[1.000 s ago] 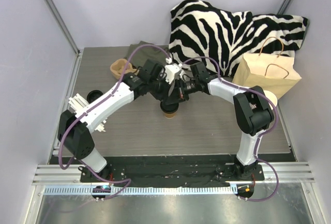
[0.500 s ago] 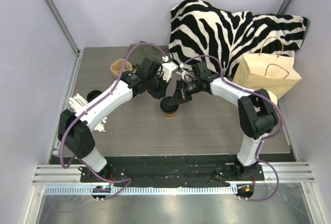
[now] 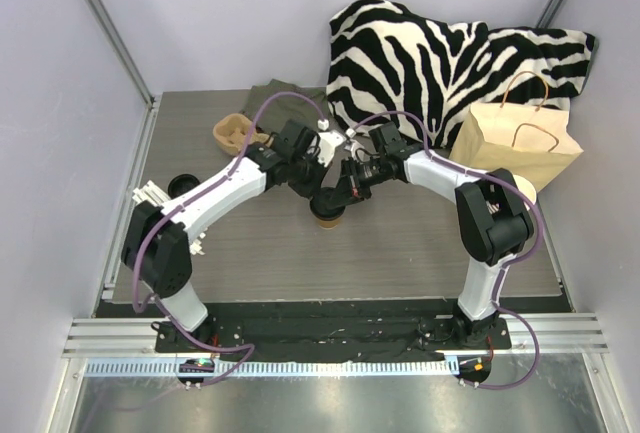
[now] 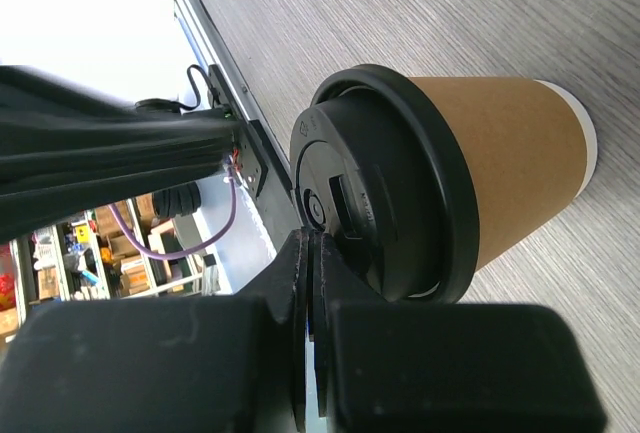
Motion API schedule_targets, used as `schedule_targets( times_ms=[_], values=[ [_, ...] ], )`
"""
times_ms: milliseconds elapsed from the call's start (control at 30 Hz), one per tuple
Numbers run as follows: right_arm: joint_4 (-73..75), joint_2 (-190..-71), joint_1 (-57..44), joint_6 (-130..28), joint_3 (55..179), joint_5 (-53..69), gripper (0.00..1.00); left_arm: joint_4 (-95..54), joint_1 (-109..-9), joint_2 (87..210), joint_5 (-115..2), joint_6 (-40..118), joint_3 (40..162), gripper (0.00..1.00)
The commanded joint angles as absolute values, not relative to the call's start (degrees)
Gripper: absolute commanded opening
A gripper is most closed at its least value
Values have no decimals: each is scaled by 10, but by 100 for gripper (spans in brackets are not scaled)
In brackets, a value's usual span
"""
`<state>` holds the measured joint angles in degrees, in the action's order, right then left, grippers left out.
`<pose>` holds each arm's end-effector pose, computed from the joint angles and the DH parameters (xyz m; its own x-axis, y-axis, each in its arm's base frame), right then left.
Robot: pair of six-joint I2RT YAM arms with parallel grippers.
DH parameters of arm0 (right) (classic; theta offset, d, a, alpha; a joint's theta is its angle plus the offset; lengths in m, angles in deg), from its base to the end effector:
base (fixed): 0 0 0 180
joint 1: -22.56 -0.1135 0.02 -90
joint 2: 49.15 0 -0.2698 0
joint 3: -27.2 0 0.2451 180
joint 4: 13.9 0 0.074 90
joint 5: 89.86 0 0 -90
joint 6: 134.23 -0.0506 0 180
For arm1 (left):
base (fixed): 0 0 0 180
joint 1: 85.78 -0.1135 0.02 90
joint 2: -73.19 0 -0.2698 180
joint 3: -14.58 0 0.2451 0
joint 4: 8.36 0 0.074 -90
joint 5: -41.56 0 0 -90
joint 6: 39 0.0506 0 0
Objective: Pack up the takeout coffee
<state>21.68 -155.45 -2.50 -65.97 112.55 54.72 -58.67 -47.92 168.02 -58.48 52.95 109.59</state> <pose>0.3282 0.1990 0.1986 -0.9436 -0.2042 -0.2605 -0.3263 0.4417 0.8357 0.2845 -0.2323 0.2881 -0.5820 0.4949 -0.6452 0.7128 0.6924 -0.1119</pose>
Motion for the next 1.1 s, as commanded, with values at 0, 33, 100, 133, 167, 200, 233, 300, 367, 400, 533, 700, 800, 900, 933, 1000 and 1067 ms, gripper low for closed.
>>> schedule_targets(
  times_ms=[0,33,100,133,167,200,233,300,367,400,533,700,800,900,933,1000,1067],
  values=[
    [236,-1578,-27,-633,1124,501,1,-558,-480,1723,-581,534,1060,6],
    [237,-1580,-26,-633,1125,501,1,-557,-480,1737,-580,535,1057,6],
    [236,-1581,-25,-632,1125,501,1,-563,-485,1748,-580,529,1055,4],
    [237,-1583,-25,-632,1126,502,1,-567,-488,1751,-582,528,1056,4],
    [237,-1585,-25,-631,1126,501,1,-571,-491,1747,-585,525,1056,4],
    [237,-1585,-24,-630,1127,501,1,-571,-497,1742,-590,521,1058,4],
    [237,-1586,-25,-630,1127,502,1,-572,-497,1735,-590,520,1061,4],
    [238,-1586,-24,-629,1132,503,1,-579,-498,1715,-592,518,1075,5],
    [239,-1585,-25,-629,1137,511,1,-586,-498,1695,-604,512,1085,6],
    [239,-1582,-25,-628,1143,515,1,-587,-498,1689,-614,513,1093,7],
    [228,-1566,-25,-641,1160,546,1,-588,-498,1667,-677,469,1105,13],
    [209,-1529,-24,-666,1170,580,3,-558,-523,1655,-790,413,1093,29],
    [208,-1501,-20,-678,1168,580,3,-511,-569,1652,-896,329,1076,32],
    [212,-1475,-9,-671,1166,533,5,-505,-580,1641,-893,314,1076,32],
    [239,-1471,-7,-658,1170,505,6,-505,-579,1635,-886,312,1073,33],
    [261,-1459,-7,-629,1179,462,5,-499,-579,1638,-891,295,1064,33],
    [262,-1459,-7,-626,1178,460,4,-455,-581,1648,-916,268,1038,31]
  ],
)
